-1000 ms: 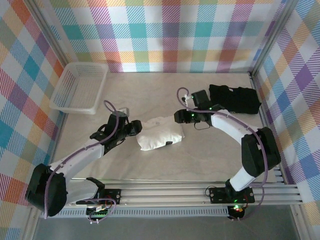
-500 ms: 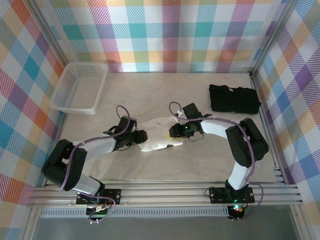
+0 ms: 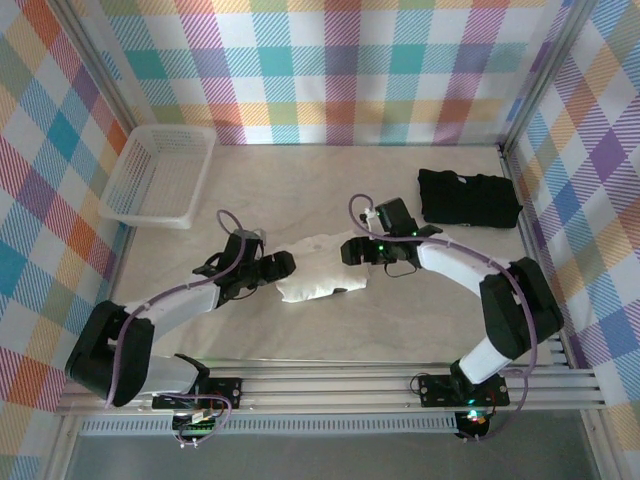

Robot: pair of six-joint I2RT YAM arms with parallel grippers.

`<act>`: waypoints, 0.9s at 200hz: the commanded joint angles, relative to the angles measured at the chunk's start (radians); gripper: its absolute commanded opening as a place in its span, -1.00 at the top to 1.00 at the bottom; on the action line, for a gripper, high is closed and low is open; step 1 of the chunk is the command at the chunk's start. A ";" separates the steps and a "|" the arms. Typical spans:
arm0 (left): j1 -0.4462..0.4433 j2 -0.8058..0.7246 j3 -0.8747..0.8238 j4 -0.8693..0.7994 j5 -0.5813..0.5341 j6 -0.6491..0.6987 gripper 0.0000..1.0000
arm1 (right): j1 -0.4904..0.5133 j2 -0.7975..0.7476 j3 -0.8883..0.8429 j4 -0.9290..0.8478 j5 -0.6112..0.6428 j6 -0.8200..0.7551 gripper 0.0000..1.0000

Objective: Fold the inside-out t-shirt

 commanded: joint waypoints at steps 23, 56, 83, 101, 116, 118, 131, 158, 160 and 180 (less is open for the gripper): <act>0.004 0.106 -0.006 0.085 0.115 -0.064 -0.34 | -0.047 0.173 0.096 -0.048 -0.108 0.055 -0.69; 0.004 0.204 -0.006 0.131 0.131 -0.071 -0.01 | -0.029 0.257 0.127 -0.004 -0.217 0.091 -0.72; 0.004 0.259 -0.012 0.172 0.150 -0.083 0.19 | -0.007 0.290 0.128 0.034 -0.278 0.134 -0.61; 0.004 0.271 -0.018 0.183 0.149 -0.087 0.22 | 0.003 0.292 0.119 0.071 -0.305 0.163 -0.49; 0.005 0.273 -0.020 0.187 0.149 -0.084 0.23 | 0.003 0.291 0.117 0.090 -0.307 0.181 -0.32; 0.004 0.274 -0.019 0.187 0.148 -0.084 0.23 | 0.004 0.291 0.117 0.089 -0.303 0.182 -0.29; 0.004 0.274 -0.022 0.187 0.149 -0.083 0.24 | 0.002 0.282 0.117 0.091 -0.266 0.182 -0.09; 0.004 0.263 -0.023 0.172 0.134 -0.072 0.24 | -0.021 0.269 0.112 0.122 -0.215 0.185 0.20; 0.005 0.261 -0.022 0.171 0.132 -0.071 0.24 | -0.023 0.268 0.112 0.124 -0.212 0.184 0.23; 0.007 0.234 -0.013 0.135 0.101 -0.051 0.18 | -0.037 0.246 0.123 0.117 -0.196 0.139 0.57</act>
